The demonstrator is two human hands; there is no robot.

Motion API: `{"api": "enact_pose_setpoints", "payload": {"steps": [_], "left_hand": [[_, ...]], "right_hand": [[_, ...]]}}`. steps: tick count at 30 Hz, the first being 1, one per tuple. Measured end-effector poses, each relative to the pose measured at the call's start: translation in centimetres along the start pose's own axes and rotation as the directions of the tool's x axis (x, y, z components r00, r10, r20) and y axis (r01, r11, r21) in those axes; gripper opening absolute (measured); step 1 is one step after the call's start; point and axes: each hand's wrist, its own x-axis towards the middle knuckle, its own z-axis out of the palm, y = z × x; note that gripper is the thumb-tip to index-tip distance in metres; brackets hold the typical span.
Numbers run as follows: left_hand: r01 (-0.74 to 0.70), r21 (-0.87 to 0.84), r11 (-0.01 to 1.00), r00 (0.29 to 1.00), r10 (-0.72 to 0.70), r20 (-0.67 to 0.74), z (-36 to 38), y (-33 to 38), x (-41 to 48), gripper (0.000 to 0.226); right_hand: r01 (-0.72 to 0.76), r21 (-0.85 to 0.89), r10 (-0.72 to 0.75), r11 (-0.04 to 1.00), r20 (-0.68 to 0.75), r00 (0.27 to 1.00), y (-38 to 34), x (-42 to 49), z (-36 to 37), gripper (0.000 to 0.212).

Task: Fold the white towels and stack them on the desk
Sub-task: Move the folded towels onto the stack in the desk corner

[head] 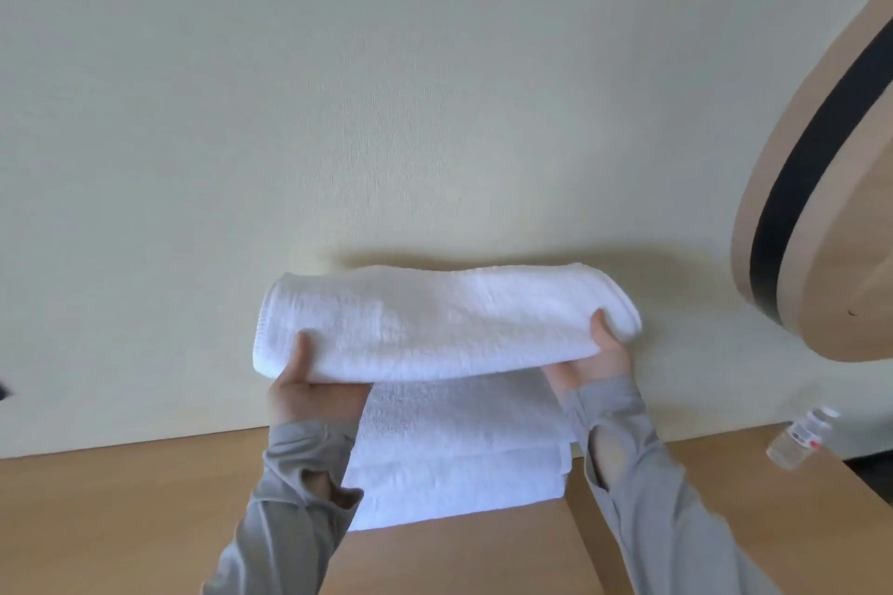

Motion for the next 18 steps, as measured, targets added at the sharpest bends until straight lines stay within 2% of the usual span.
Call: {"api": "enact_pose_setpoints", "payload": {"steps": [2,5,7,8,10,11,12,15,16,18], "left_hand": [[0.028,0.055,0.998,0.996,-0.024,-0.081,-3.2,-1.5,-0.3,0.043],[-0.028,0.197,0.98,0.993,0.049,-0.103,-7.2,-2.7,-1.0,0.033],[-0.052,0.284,0.957,0.994,0.076,-0.073,-7.9,-1.7,-1.1,0.033],[-0.037,0.317,0.948,0.994,0.066,-0.082,-8.3,-0.6,-1.0,0.042],[0.071,0.402,0.913,0.989,-0.012,-0.147,-9.2,2.2,-0.4,0.078],[0.139,0.489,0.861,0.984,-0.065,-0.165,-9.1,3.8,-0.2,0.088],[0.199,0.587,0.785,0.977,-0.11,-0.183,-8.9,5.3,0.2,0.088],[0.307,0.797,0.519,0.946,-0.078,-0.314,-6.9,7.7,3.0,0.072],[0.32,0.839,0.44,0.939,-0.028,-0.343,-5.9,7.8,4.0,0.065],[0.29,0.915,0.279,0.942,0.085,-0.325,-4.4,7.5,6.2,0.053]], "right_hand": [[-0.093,-0.061,0.085,0.994,-0.123,0.989,2.3,0.2,-2.3,0.033],[-0.198,-0.047,0.181,0.979,-0.236,0.955,4.3,-0.7,-6.7,0.046],[-0.254,-0.055,0.236,0.966,-0.223,0.946,3.6,-0.8,-8.5,0.051],[-0.276,-0.063,0.259,0.959,-0.193,0.946,2.8,-0.6,-9.1,0.049],[-0.301,-0.126,0.274,0.945,-0.194,0.942,0.6,0.4,-10.0,0.05],[-0.35,-0.171,0.311,0.921,-0.22,0.925,-0.3,1.2,-10.3,0.053],[-0.399,-0.218,0.341,0.891,-0.261,0.903,-1.2,1.9,-10.3,0.054],[-0.477,-0.445,0.324,0.758,-0.378,0.867,-3.6,4.8,-8.8,0.044],[-0.506,-0.55,0.318,0.664,-0.404,0.858,-4.1,5.9,-8.1,0.044],[-0.539,-0.745,0.276,0.392,-0.464,0.842,-4.1,7.8,-6.8,0.048]]}}
